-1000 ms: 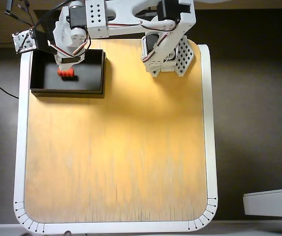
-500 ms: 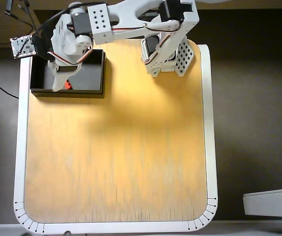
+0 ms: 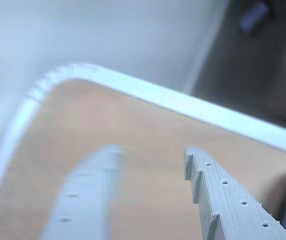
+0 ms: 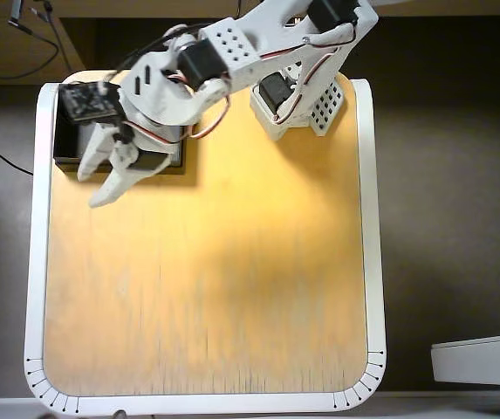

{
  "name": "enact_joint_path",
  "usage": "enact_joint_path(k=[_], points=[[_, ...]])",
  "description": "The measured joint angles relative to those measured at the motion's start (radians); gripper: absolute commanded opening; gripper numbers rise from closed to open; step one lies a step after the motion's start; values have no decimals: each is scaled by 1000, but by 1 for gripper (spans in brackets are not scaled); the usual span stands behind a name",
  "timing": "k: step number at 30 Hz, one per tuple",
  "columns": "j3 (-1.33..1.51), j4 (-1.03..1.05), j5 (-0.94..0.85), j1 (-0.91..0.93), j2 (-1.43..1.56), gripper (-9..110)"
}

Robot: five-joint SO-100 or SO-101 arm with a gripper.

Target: Grasp a lego block and put it in the bin.

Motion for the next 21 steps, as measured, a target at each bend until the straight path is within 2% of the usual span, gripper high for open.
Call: enact_joint_path(k=[11,21], points=[[0,0,38,-328,170,0],[58,0,166,-703,388,0]])
